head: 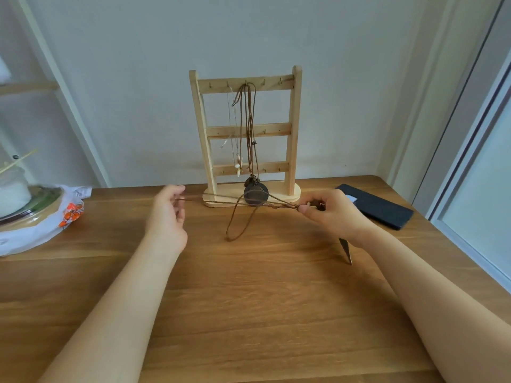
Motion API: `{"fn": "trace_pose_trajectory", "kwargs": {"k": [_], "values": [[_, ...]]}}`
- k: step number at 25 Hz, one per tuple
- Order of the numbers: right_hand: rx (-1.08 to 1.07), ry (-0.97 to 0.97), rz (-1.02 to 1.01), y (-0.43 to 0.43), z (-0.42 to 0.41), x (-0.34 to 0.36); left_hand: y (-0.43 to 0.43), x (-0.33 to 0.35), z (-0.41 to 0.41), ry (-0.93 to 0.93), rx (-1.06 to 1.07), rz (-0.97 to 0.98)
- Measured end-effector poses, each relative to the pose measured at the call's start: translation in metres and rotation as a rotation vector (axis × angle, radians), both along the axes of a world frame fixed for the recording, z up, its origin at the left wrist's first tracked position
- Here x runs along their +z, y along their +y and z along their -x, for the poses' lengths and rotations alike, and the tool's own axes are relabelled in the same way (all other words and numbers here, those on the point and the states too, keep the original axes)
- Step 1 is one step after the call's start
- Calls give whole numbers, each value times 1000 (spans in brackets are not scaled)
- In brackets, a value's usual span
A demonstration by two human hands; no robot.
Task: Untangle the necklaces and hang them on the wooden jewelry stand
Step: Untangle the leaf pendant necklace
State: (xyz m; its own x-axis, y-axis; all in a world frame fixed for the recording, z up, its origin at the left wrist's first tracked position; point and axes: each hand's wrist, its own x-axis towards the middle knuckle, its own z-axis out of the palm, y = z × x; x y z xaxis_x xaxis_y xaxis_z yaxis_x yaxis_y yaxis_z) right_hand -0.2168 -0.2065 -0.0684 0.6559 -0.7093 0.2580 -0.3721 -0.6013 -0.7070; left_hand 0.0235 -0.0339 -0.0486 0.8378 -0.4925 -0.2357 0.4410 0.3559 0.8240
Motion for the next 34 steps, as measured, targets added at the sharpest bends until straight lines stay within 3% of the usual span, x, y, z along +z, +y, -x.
{"fn": "trace_pose_trajectory", "kwargs": {"k": [3,8,13,16,22,28,30,34], "values": [[8,34,11,5,-6,0,-3,-8,-6,-57,104,-190],[17,-21,13,7,-3,4,-4,-7,4,-314,170,-245],[104,-59,1,20,-7,10,-8,-7,41,-878,-227,-259],[170,-96,-27,28,-9,15,-12,-12,55,-1059,-436,-245],[239,-101,-52,33,-14,13,-11,-13,68,-1110,-497,-281],[245,-106,-49,34,-15,13,-12,-17,58,-1145,-484,-467],[248,-103,-59,34,-15,12,-13,-18,55,-1070,-416,-412],[259,-104,-40,36,-16,12,-9,-13,59,-1021,-550,-297]]}}
